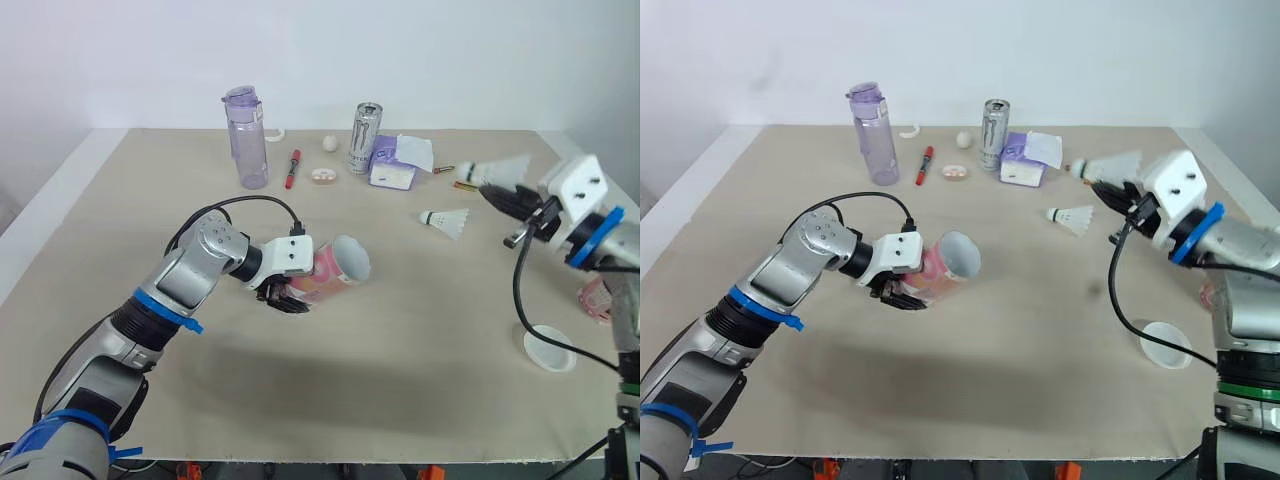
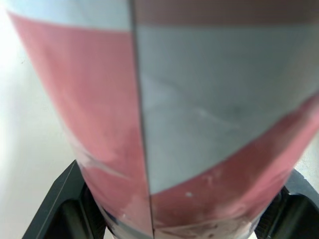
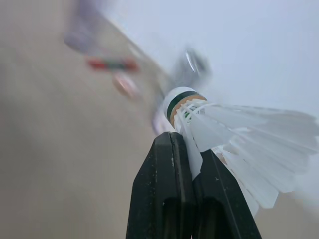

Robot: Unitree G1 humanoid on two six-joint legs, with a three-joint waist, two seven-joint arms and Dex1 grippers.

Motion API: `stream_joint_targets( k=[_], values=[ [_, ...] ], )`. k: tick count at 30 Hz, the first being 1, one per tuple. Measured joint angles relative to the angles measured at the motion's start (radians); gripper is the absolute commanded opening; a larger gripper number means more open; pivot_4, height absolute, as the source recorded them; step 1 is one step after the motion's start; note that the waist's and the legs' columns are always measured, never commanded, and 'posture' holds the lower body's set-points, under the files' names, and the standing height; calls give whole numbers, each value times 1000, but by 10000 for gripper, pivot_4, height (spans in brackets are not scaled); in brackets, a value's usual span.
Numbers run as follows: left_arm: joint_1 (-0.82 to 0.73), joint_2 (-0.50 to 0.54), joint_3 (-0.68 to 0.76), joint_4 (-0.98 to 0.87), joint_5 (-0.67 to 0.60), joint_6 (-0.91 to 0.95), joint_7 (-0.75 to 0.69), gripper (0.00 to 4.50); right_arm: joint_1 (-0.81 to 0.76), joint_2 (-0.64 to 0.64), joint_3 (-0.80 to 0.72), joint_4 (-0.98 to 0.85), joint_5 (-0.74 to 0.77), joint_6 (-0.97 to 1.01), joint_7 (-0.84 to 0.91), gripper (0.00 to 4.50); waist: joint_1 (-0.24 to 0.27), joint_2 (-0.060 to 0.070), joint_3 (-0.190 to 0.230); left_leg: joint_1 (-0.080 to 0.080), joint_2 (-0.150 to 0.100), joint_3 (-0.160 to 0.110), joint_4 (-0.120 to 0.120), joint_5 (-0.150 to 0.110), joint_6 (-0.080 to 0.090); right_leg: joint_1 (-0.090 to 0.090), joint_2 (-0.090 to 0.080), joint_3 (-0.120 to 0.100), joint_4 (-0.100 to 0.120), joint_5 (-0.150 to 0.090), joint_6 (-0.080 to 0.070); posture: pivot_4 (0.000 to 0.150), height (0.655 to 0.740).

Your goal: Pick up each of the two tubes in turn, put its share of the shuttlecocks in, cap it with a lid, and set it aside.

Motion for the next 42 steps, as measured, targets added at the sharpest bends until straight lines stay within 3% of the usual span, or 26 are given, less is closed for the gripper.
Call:
stream_joint_targets(
  k=[7, 21, 25, 32, 38, 39, 42],
  values=[
    [-5, -12, 1, 10, -2, -8, -3, 31515, 1, -46, 155, -247, 22, -24, 175, 1516, 8, -2, 1, -2, -1, 1, 1, 0, 0, -1, -2, 1, 0, -4, -4, 1500, 7400],
    [-6, -16, 1, 12, -1, -6, 2, 31515, -6, -9, 273, -253, -59, -106, 205, 1516, 11, -2, 1, -2, -1, 1, 1, 0, 0, -1, -1, 1, 0, -4, -5, 1500, 7400],
    [-5, -16, 1, 11, 0, -3, 3, 31515, -25, 16, 303, -245, -72, -114, 204, 12416, 12, -2, 1, -2, -1, 1, 1, 0, 0, -1, -1, 1, 0, -4, -5, 1500, 7400],
    [-5, -16, 2, 7, -1, 7, 3, 31515, -39, 43, 261, -247, 9, -27, 181, 43791, 12, -2, 1, -2, -1, 0, 1, 0, 0, -1, -1, 1, 0, -4, -5, 1500, 7400],
    [-5, -18, 2, 7, -1, 10, 5, 31515, -37, 110, 128, -184, 158, 150, 65, 44640, 12, -3, 1, -2, -1, 0, 3, 0, 0, 0, -1, 1, 0, -2, -7, 1500, 7400],
    [-5, -20, 1, 8, -1, 10, 8, 31515, -25, 133, 35, -69, 209, 232, -2, 44640, 13, -6, 1, -2, -1, 0, 3, 0, 0, 0, -1, 0, 0, -1, -8, 1500, 7400],
    [-6, -18, 1, 8, -1, 11, 8, 31515, -2, 150, -23, 112, 196, 265, -81, 44640, 12, -7, 0, -2, -1, 1, 3, 0, 0, 0, -1, 1, 0, -1, -8, 1500, 7400]
  ],
)
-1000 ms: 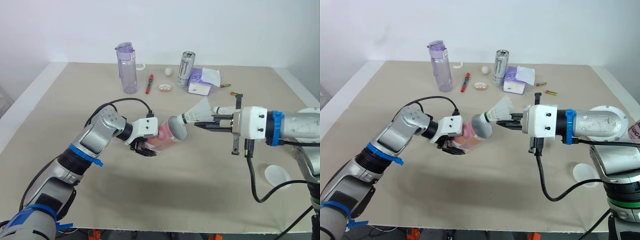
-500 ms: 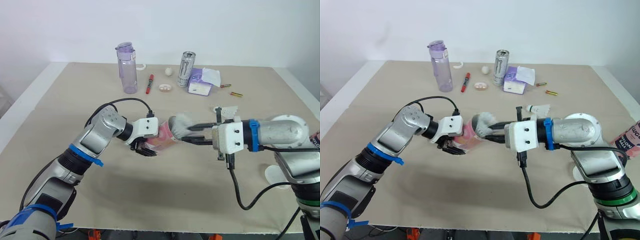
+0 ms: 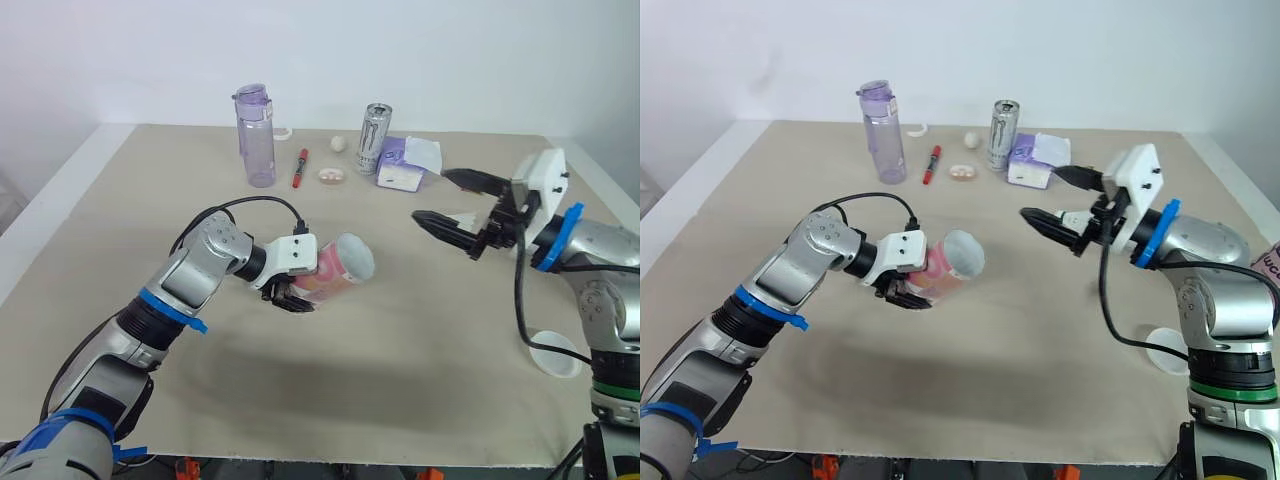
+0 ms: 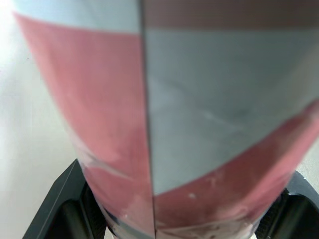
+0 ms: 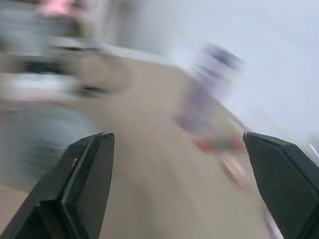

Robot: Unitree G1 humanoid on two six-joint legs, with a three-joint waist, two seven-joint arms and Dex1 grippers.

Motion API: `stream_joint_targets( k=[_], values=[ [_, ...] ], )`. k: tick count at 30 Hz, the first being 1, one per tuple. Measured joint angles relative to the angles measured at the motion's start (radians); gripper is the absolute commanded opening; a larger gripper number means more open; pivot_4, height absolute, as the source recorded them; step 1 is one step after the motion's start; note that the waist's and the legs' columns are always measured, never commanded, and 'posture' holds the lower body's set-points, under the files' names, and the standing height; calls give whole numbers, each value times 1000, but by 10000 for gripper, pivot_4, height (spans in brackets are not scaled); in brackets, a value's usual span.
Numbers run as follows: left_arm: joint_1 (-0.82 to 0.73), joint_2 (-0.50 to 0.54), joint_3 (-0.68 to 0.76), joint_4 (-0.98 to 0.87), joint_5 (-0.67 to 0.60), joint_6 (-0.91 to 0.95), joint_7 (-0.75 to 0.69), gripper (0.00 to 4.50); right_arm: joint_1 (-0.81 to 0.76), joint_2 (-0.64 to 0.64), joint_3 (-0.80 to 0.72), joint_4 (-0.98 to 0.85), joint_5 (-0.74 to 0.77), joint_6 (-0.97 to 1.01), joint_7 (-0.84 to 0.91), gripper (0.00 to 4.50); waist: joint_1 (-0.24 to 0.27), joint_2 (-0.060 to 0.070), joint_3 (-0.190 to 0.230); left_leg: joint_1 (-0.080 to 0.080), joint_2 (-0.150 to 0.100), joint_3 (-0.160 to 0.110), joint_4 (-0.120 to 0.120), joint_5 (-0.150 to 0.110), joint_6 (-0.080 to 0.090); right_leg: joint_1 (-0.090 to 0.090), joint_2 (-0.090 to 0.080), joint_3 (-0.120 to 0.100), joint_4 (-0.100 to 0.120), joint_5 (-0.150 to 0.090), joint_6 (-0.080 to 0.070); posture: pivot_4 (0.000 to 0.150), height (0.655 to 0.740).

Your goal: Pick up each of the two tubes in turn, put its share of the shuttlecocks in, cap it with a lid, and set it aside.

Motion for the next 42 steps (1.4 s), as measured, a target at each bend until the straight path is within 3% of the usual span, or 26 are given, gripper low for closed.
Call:
stream_joint_targets(
  k=[3, 16, 32, 34, 35, 37, 38, 41, 42],
  values=[
    [0, 1, 1, 0, -1, 2, 0, 31515, -1, 28, -20, 226, -65, -8, -92, 44640, -1, 2, 0, 0, 0, 0, -1, 0, 0, -1, 0, 1, 0, 0, 0, 1500, 7400],
    [5, 5, 2, -10, -1, 6, 4, 31515, -211, 107, -4, 749, -191, -158, -149, 44640, -5, 2, 0, 0, -1, 0, -1, 0, 0, 0, 0, 2, 0, 4, 5, 1500, 7400],
    [13, 15, 4, -28, -3, 25, 13, 31515, -324, 175, 21, 928, -232, -199, -130, 44640, -15, 2, 0, 0, -1, 0, -1, 0, 0, 0, 0, 2, 0, 4, 6, 1500, 7400],
    [14, 16, 4, -29, -3, 25, 14, 31515, -352, 189, 21, 966, -238, -207, -135, 38881, -15, 2, 0, 0, -1, 0, -1, 0, 0, 0, 0, 2, 0, 4, 6, 1500, 7400],
    [14, 15, 4, -29, -3, 25, 14, 31515, -354, 190, 21, 969, -239, -208, -135, 38881, -15, 2, 0, 0, -1, 0, -1, 0, 0, 0, 0, 2, 0, 4, 6, 1500, 7400],
    [17, 18, 4, -35, -6, 26, 15, 31515, -372, 194, 21, 1021, -250, -230, -155, 26655, -16, 2, 0, 0, -2, 0, -2, 0, 0, 0, -1, 2, 0, 4, 6, 1500, 7400],
    [17, 18, 4, -36, -6, 26, 15, 31515, -373, 194, 21, 1025, -251, -233, -157, 24350, -17, 2, 0, 0, -2, 0, -2, 0, 0, 0, -1, 2, 0, 4, 6, 1500, 7400],
    [20, 22, 6, -39, -7, 29, 17, 31515, -399, 194, 20, 1074, -266, -259, -175, 10804, -21, 2, 0, 0, -2, 0, -2, 0, 0, 0, -1, 2, 0, 4, 6, 1500, 7400],
    [20, 22, 6, -40, -7, 30, 17, 31515, -400, 194, 20, 1079, -268, -264, -177, 10804, -21, 2, 0, 0, -2, 0, -2, 0, 0, 0, -1, 2, 0, 4, 6, 1500, 7400]
  ],
)
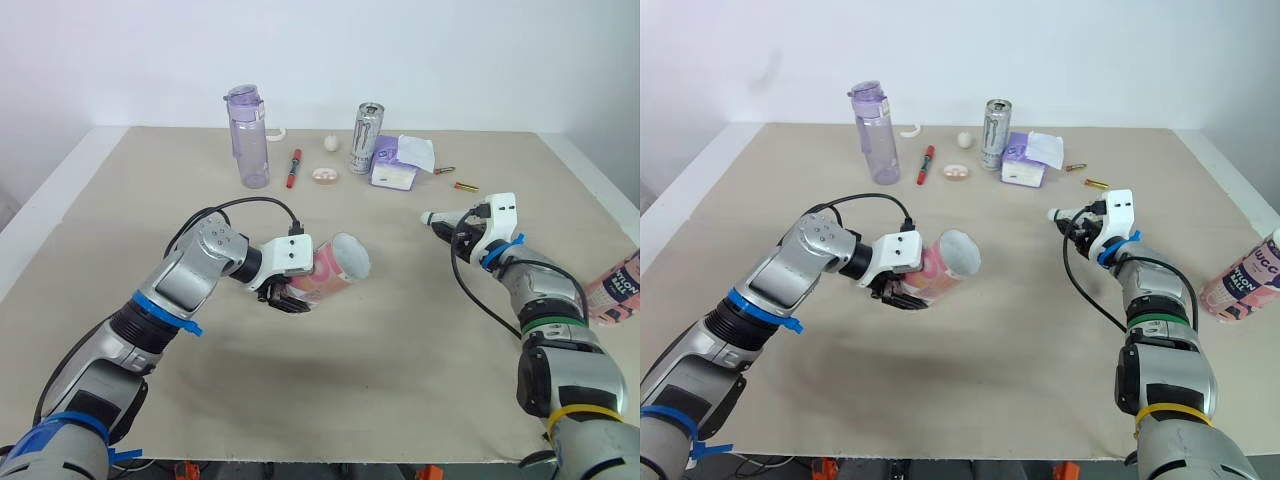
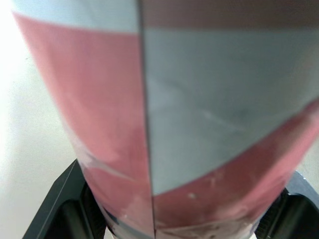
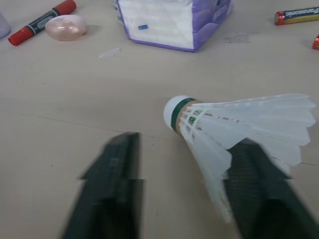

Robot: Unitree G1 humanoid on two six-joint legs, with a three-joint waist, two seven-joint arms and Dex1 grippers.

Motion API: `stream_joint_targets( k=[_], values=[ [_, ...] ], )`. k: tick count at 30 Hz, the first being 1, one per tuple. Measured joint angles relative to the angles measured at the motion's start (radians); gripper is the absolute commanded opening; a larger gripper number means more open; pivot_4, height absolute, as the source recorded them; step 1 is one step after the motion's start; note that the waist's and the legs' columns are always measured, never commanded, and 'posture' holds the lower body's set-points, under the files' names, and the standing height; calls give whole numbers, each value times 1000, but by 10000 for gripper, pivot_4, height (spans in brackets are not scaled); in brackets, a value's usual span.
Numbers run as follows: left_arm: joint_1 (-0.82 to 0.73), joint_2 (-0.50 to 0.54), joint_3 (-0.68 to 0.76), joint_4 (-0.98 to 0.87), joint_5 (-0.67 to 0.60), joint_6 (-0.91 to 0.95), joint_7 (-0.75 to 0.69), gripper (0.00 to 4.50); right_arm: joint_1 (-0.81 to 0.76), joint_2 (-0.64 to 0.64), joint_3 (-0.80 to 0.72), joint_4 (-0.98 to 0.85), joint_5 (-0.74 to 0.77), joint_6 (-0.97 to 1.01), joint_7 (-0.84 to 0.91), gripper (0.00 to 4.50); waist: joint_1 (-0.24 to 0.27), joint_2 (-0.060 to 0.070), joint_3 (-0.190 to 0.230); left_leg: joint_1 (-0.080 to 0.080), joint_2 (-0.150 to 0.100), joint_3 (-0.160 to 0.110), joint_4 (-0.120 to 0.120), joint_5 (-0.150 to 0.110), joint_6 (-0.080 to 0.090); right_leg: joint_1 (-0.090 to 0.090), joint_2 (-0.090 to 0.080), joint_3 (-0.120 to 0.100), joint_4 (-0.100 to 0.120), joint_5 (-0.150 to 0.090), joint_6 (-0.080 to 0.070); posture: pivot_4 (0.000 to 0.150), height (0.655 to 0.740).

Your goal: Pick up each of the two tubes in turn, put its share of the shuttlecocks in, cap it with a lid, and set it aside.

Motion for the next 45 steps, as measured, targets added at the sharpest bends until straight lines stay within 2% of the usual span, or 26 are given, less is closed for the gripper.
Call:
stream_joint_targets(
  k=[1, 2, 15, 17, 19, 22, 24, 25, 26, 27, 30, 38, 45],
  values=[
    [0, 0, 0, -1, 0, 3, 0, 31515, -5, 0, 0, 18, -3, -7, -3, 3115, 0, 0, 0, 0, 0, 0, 0, 0, 0, 0, 0, 0, 0, 0, 0, 1500, 7400],
    [1, 0, 1, -3, -1, 8, 1, 31515, -10, 0, 0, 35, -8, -17, -9, 596, -1, 0, 0, 0, 0, 0, 0, 0, 0, 0, 0, 0, 0, 0, 0, 1500, 7400],
    [4, 1, 2, -9, -1, 9, 4, 31515, -16, -4, 10, 32, -41, -96, 14, 596, -2, 0, 0, 0, 0, 0, 0, 0, 0, 0, 0, 0, 0, 0, 0, 1500, 7400],
    [4, 1, 3, -9, -2, 9, 3, 31515, 15, -30, 53, -99, -72, -147, 56, 596, -1, 1, 1, 0, -1, 0, 0, 0, 0, 0, 0, 0, 0, 0, 1, 1500, 7400],
    [4, -1, 3, -11, -4, 9, 2, 31515, 78, -105, 110, -305, -120, -216, 122, 596, 1, 2, 1, -1, -2, -1, 0, 0, 0, 0, 0, 1, 0, -1, 1, 1500, 7400],
    [4, 3, 3, -12, -4, 10, -2, 31515, 105, -154, 125, -458, -136, -245, 181, 596, -3, 2, 1, 0, -1, 0, -1, 0, 0, 0, 0, 1, 0, -1, 0, 1500, 7400],
    [7, 2, 3, -13, -4, 9, 0, 31515, 142, -195, 137, -599, -124, -241, 246, 596, -1, 3, 1, -1, -1, -1, -1, 0, 0, 0, 0, 1, 0, -1, 1, 1500, 7400],
    [5, -1, 3, -16, -5, 8, 1, 31515, 188, -283, 171, -774, -88, -239, 359, 596, 0, 4, 2, 0, -1, -1, -1, 0, 0, 0, 0, 1, 0, -1, 1, 1500, 7400],
    [6, -1, 4, -16, -6, 8, 1, 31515, 191, -292, 174, -794, -84, -240, 370, 596, 4, 8, 4, -2, -2, -2, -1, 1, 1, -1, 0, 1, 0, -2, 1, 1500, 7400],
    [6, 0, 6, -13, -10, 8, -2, 31515, 204, -355, 192, -912, -65, -255, 454, 596, 4, 10, 4, -2, -2, -1, -1, 0, 1, -1, 0, 2, 0, -5, 5, 1500, 7400],
    [3, 3, 5, -4, -9, 9, -5, 31515, 201, -435, 196, -1145, -27, -287, 562, 596, 1, 4, 2, 0, -1, -1, -2, 0, 0, 1, 1, 1, 0, -6, 3, 1500, 7400],
    [-7, -8, 3, 18, -9, -1, -5, 31515, 265, -431, 213, -1356, 25, -178, 558, 596, 5, 2, 3, -1, -1, 0, 1, 0, 1, 0, 0, 1, 0, -7, -1, 1500, 7400],
    [-14, -14, 2, 31, -9, -6, -9, 31515, 271, -363, 296, -1400, -3, -164, 535, 596, 8, 2, 3, -1, -1, 0, 1, 0, 1, 0, 0, 1, 1, -7, -1, 1500, 7400]
  ],
)
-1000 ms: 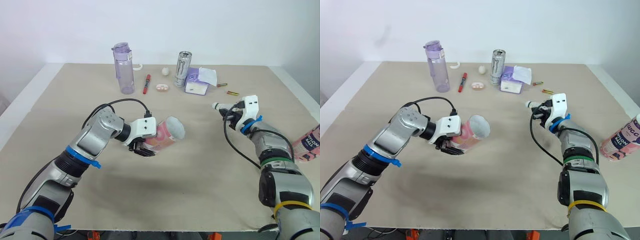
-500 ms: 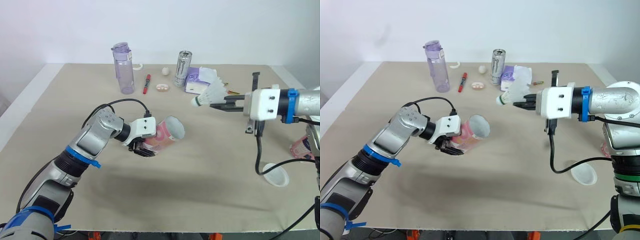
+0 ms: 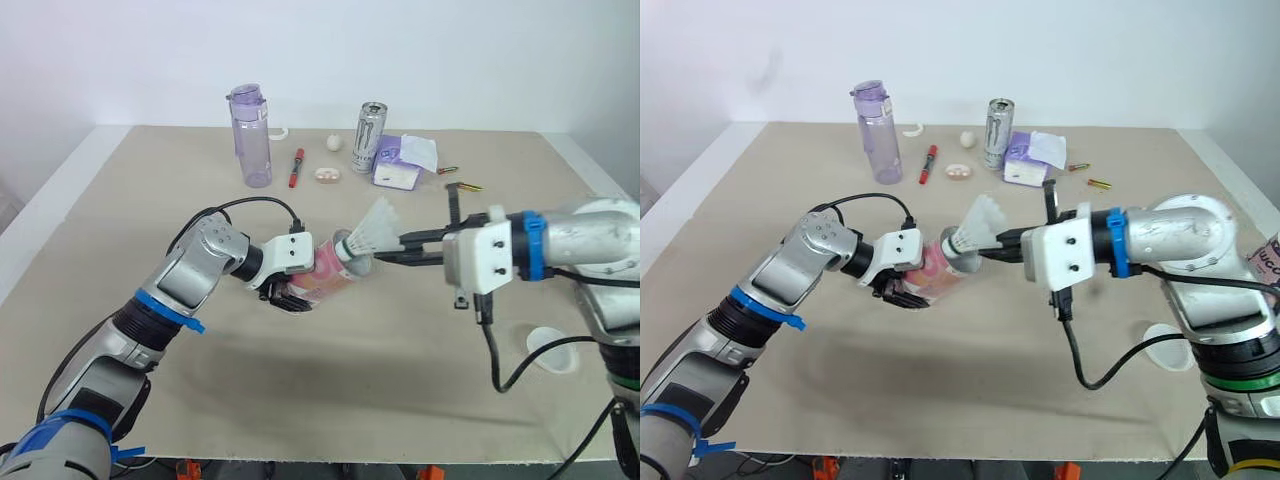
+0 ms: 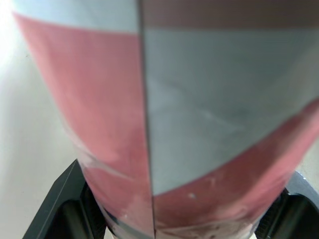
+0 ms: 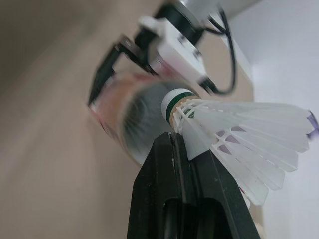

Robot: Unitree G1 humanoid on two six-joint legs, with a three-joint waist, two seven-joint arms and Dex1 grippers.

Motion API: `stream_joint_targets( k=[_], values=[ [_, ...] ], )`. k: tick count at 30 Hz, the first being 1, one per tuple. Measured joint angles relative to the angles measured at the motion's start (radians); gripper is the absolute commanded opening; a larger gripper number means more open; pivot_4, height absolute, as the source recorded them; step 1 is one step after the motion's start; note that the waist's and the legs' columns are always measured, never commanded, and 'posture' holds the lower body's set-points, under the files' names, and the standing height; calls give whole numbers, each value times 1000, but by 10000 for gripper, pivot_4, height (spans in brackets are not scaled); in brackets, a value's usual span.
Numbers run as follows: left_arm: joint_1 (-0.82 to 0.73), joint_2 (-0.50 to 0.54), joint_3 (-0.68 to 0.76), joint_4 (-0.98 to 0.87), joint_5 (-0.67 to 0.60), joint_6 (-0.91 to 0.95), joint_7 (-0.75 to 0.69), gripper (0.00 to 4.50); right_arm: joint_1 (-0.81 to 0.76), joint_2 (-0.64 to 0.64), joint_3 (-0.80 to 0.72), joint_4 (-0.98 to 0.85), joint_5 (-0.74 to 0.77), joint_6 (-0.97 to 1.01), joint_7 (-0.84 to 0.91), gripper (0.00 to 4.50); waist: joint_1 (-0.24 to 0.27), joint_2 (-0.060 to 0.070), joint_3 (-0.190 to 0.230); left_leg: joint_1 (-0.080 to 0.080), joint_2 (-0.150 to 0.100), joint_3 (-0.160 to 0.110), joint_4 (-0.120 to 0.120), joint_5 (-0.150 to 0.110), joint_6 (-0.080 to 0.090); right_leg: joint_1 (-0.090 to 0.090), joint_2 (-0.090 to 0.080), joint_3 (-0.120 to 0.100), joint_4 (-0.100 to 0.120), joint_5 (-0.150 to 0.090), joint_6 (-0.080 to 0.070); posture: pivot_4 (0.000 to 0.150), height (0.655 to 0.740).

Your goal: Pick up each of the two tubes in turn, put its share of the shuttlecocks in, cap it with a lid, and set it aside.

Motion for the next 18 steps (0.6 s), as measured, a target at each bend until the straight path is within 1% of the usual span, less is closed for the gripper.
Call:
stream_joint_targets(
  k=[3, 4, 5, 6, 7, 8, 9, 10, 11, 12, 13, 14, 15, 16, 17, 18],
  values=[
    [0, 0, 0, 0, 0, 0, 0, 31515, -2, 16, 26, 3, -26, -13, -1, 596, 1, 0, 0, 0, 0, 0, 0, 0, 0, 0, 0, 0, 0, 0, 0, 1500, 7400],
    [0, 0, 0, 0, 0, 0, 0, 31515, -2, 21, 30, 4, -27, -11, -1, 5315, 1, 0, 0, 0, 0, 0, 0, 0, 0, 0, 0, 0, 0, 0, 0, 1500, 7400],
    [0, 0, 0, 0, 0, 0, 0, 31515, -3, 22, 30, 4, -27, -8, -1, 6873, 1, 0, 0, 0, 0, 0, 0, 0, 0, 0, 0, 0, 0, 0, 0, 1500, 7400],
    [0, 0, 0, 0, 0, 1, 0, 31515, -9, 30, 30, 4, -26, -4, -2, 7492, 1, 0, 0, 0, 0, 0, 0, 0, 0, 0, 0, 0, 0, 0, 0, 1500, 7400],
    [0, -1, 0, 0, 0, 1, 1, 31515, -12, 33, 30, 4, -26, -1, -2, 13170, 1, 0, 0, 0, 0, 0, 0, 0, 0, 0, 0, 0, 0, 0, 0, 1500, 7400],
    [0, -1, 0, 0, 0, 1, 2, 31515, -16, 34, 30, 4, -25, 5, -2, 16769, 2, 0, 0, 0, 0, 0, 0, 0, 0, 0, 0, 0, 0, 0, 0, 1500, 7400],
    [0, -1, 0, 0, 0, 1, 2, 31515, -18, 35, 30, 4, -23, 9, -2, 19068, 2, 0, 0, 0, 0, 0, 0, 0, 0, 0, 0, 0, 0, 0, 0, 1500, 7400],
    [0, -1, 0, 0, 0, 1, 2, 31515, -19, 35, 30, 4, -22, 13, -2, 22515, 2, 0, 0, 0, 0, 0, 0, 0, 0, 0, 0, 0, 0, 0, 0, 1500, 7400],
    [0, -1, 0, 0, 0, 0, 2, 31515, -20, 35, 28, 4, 3, 43, -2, 27911, 2, 0, 0, 0, 0, 0, 0, 0, 0, 0, 0, 0, 0, 0, 0, 1500, 7400],
    [0, -1, 0, 0, 0, 0, 2, 31515, -20, 35, 19, 4, 25, 67, -2, 29954, 2, 0, 0, 0, 0, 0, 0, 0, 0, 0, 0, 0, 0, 0, 0, 1500, 7400],
    [0, -1, 0, 0, 0, 0, 1, 31515, -20, 35, 18, 4, 26, 68, -2, 33700, 2, 0, 0, 0, 0, 0, 0, 0, 0, 0, 0, 0, 0, 0, 0, 1500, 7400],
    [0, -1, 0, 0, 0, -1, 1, 31515, -20, 35, 10, 3, 44, 88, -4, 36090, 2, 0, 0, 0, 0, 0, 0, 0, 0, 0, 0, 0, 0, 0, 0, 1500, 7400],
    [0, -1, 0, 0, 0, -2, 1, 31515, -20, 35, -7, 2, 74, 122, -7, 40439, 2, 0, 0, 0, 0, 0, 0, 0, 0, 0, 0, 0, 0, 0, 0, 1500, 7400],
    [0, -1, 0, 0, 0, -3, 1, 31515, -20, 35, -19, 2, 91, 141, -10, 42967, 2, 0, 0, 0, 0, 0, 0, 0, 0, 0, 0, 0, 0, 0, 0, 1500, 7400],
    [0, -1, -1, 0, 0, -4, 1, 31515, -20, 35, -46, 1, 130, 183, -17, 44178, 2, 0, 0, 0, 0, 0, 0, 0, 0, 0, 0, 0, 0, 0, 0, 1500, 7400],
    [0, -1, -1, 0, 0, -4, 1, 31515, -20, 35, -59, 1, 143, 199, -21, 44178, 2, 0, 0, 0, 0, -1, 0, 0, 0, 0, 0, 0, 0, 0, 0, 1500, 7400]
  ],
)
